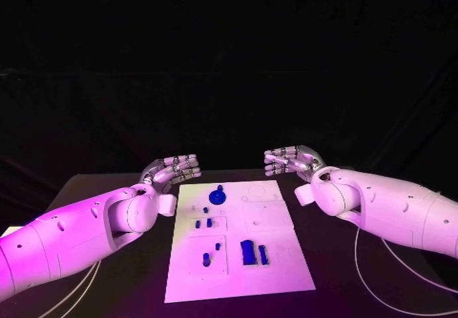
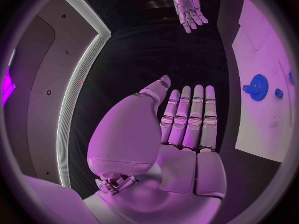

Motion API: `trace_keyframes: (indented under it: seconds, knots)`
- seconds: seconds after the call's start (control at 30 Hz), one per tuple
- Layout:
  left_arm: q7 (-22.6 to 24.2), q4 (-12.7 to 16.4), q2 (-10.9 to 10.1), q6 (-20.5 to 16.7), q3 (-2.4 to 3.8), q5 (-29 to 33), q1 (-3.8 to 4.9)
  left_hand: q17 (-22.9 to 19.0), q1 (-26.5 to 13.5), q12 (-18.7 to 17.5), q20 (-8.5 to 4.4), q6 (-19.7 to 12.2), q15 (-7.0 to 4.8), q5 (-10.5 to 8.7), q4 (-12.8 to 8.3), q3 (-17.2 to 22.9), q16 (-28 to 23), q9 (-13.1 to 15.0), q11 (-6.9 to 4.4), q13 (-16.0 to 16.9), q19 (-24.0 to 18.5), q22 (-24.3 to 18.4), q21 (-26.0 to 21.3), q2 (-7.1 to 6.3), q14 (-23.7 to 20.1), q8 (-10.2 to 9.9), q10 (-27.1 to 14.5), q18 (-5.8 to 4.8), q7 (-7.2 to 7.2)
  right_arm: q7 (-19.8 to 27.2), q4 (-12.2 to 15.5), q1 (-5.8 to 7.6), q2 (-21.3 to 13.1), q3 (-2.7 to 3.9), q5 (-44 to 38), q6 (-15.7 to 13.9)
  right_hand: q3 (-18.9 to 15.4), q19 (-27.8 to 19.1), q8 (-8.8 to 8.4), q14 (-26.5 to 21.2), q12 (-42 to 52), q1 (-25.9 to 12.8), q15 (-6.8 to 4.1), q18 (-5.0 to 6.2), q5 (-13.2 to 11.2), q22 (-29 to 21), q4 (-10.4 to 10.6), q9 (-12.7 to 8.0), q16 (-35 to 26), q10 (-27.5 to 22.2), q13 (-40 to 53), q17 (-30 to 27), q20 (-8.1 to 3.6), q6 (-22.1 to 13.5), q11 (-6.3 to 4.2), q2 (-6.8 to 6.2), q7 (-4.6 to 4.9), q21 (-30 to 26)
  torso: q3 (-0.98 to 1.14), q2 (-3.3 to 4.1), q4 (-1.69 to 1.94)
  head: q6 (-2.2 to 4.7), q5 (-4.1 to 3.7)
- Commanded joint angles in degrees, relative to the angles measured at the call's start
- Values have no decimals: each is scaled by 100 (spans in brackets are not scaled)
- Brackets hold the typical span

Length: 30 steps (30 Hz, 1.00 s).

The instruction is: Assemble the parts on the task board

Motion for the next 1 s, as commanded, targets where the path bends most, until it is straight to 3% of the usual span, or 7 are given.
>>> trace_keyframes:
  seconds: [0.03, 0.07, 0.33, 0.37, 0.53, 0.57, 1.0]
  knots:
    - [-2, 33, -21, -23, 1, -12, -5, -591, -2551, -204, -467, -1781, -265, -544, -147, -528, -412, -357, -306, -341, -1504, -1058, -363, 457, -1746, -398, -1906, -308, -283, -13, 50, -5, -24, 3, -26, -56, 43, -1787, -362, -2053, -495, -2607, -195, -305, -268, -417, -7, -227, -498, -1953, -235, -264, -394, -1736, -267, -479, -358, -551, 3, 0, 3, 5, 3]
    - [8, 53, -26, -57, 2, -21, -9, -591, -2751, -219, -502, -1917, -283, -544, -147, -570, -446, -357, -332, -341, -1618, -1140, -363, 457, -1879, -398, -2052, -309, -303, 1, 75, -12, -28, 6, -14, -91, 43, -1927, -362, -2210, -495, -2810, -609, -305, -289, -450, -7, -246, -498, -2105, -255, -287, -423, -1870, -286, -479, -385, -594, 9, -6, 7, 22, 14]
    - [196, 440, -118, -739, 28, -192, -96, -591, -4132, -630, -757, -2880, -822, -544, -147, -854, -659, -357, -502, -341, -2429, -1707, -363, 457, -2826, -398, -3076, -468, -460, 264, 569, -153, -111, 70, 210, -772, 43, -2901, -362, -3327, -495, -4210, -609, -462, -818, -673, -7, -689, -498, -3165, -703, -802, -637, -2814, -434, -479, -577, -888, 102, -104, 58, 299, 191]
    - [234, 518, -137, -876, 33, -226, -113, -591, -4299, -630, -790, -2998, -822, -544, -147, -886, -687, -357, -523, -341, -2525, -1776, -363, 457, -2940, -398, -3201, -468, -480, 317, 668, -181, -128, 82, 255, -910, 43, -3011, -362, -3454, -495, -4369, -609, -462, -818, -698, -7, -689, -498, -3285, -703, -802, -660, -2921, -837, -479, -598, -923, 110, -112, 63, 323, 207]
    - [483, 1030, -260, -1776, 67, -452, -228, -591, -5007, -630, -920, -3492, -822, -544, -147, -1034, -795, -357, -969, -341, -2942, -2066, -363, 457, -3428, -398, -3726, -556, -894, 671, 1329, -370, -240, 167, 555, -1823, 43, -3501, -362, -4017, -495, -5076, -609, -536, -818, -809, -7, -689, -498, -3818, -703, -802, -766, -3399, -837, -479, -696, -1070, 124, -127, 70, 364, 233]
    - [524, 1116, -280, -1927, 73, -490, -247, -591, -5121, -630, -940, -3572, -822, -544, -147, -1057, -817, -357, -969, -341, -3011, -2114, -363, 457, -3505, -398, -3812, -590, -894, 732, 1444, -403, -259, 182, 607, -1982, 43, -3585, -362, -4113, -495, -5198, -609, -586, -818, -828, -7, -689, -498, -3910, -703, -802, -786, -3481, -837, -479, -1103, -1095, 124, -127, 70, 364, 233]
    - [789, 1662, -411, -2887, 110, -731, -369, -591, -6291, -630, -1460, -4392, -822, -544, -147, -1632, -1256, -357, -969, -341, -3683, -2594, -363, 457, -4310, -398, -4685, -1028, -894, 1147, 2221, -625, -391, 281, 960, -3055, 43, -4407, -362, -5058, -495, -6388, -609, -1017, -818, -1278, -7, -689, -498, -4805, -703, -802, -1216, -4278, -837, -479, -1103, -1692, 124, -127, 70, 364, 233]
